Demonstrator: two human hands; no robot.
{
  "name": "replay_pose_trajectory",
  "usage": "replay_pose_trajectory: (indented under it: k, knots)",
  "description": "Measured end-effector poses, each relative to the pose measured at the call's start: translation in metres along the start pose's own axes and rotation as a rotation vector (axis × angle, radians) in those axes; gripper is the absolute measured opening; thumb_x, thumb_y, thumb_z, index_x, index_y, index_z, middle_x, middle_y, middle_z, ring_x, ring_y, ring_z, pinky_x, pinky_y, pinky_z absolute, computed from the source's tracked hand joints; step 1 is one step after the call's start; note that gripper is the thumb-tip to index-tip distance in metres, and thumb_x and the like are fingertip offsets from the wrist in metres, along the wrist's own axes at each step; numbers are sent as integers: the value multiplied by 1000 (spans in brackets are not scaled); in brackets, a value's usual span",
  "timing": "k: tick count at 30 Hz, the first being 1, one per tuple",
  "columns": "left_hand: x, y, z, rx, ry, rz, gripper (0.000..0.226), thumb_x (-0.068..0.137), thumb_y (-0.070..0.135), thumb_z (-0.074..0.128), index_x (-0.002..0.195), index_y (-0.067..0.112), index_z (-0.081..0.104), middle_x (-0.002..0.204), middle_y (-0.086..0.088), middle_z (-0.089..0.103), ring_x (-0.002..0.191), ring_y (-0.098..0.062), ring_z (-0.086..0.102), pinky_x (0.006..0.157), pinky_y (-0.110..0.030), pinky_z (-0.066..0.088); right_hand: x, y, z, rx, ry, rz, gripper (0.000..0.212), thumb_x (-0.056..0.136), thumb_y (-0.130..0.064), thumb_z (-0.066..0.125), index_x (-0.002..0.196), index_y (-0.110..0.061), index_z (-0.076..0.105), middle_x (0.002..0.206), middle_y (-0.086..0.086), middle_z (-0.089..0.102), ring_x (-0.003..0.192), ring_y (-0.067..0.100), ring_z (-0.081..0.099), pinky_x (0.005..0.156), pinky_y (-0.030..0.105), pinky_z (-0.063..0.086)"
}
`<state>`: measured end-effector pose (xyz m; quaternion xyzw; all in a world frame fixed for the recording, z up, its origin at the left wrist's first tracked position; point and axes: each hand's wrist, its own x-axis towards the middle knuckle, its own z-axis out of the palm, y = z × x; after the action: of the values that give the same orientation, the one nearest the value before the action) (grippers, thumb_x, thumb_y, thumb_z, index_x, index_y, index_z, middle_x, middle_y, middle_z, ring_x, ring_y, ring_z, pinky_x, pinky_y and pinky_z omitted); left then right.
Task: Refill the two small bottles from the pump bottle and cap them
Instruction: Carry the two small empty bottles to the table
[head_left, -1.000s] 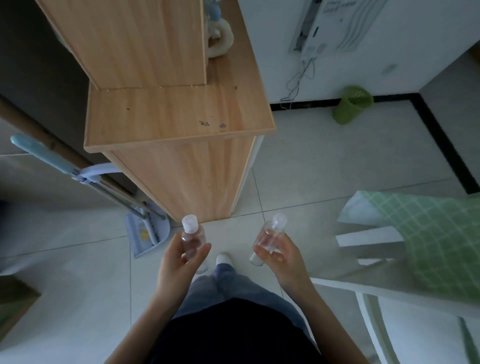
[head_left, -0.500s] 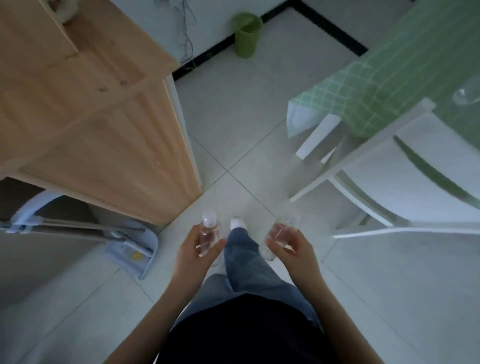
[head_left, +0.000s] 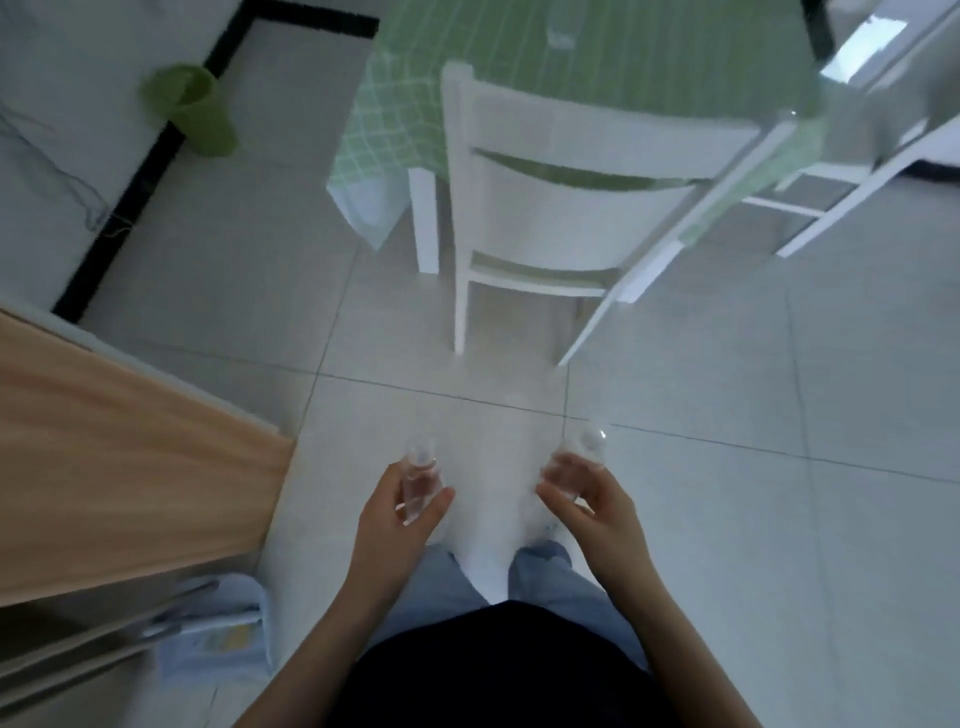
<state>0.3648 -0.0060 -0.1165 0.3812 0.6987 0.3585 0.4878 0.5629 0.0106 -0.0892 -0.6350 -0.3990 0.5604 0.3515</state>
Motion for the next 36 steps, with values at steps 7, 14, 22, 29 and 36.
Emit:
replay_pose_trajectory:
  k: [7,14,22,29,36]
  knots:
    - [-6,26,108,29,-163,44,24,82,13,69,93,32,59,93,12,65,78,15,60,65,-5,47,-11,23,-120,80,148,24,27,85,5,69,93,-21,63,90,0,68,69,-11,62,64,3,46]
    - [-11,57,220,75,-240,95,23,82,14,68,93,33,59,91,11,65,77,14,61,62,-1,44,0,40,-235,110,269,50,24,86,-2,71,95,-23,63,94,-4,68,72,-16,61,63,0,44]
    - [13,105,314,132,-352,120,19,83,15,68,93,28,59,90,6,66,73,13,60,60,-2,45,25,46,-318,199,429,84,24,86,-5,71,96,-26,64,94,-5,71,77,-13,64,66,0,45]
    - [71,146,411,218,-505,128,18,82,19,69,91,29,58,89,6,65,80,-4,62,61,-9,46,88,35,-381,244,544,110,26,86,-6,72,98,-28,63,95,-8,71,77,-14,64,64,0,45]
    - [150,218,520,222,-589,142,18,81,17,70,91,28,60,85,8,66,78,-4,61,68,-16,43,171,4,-466,276,660,128,24,87,-8,71,100,-26,64,96,-5,72,78,-13,64,65,1,46]
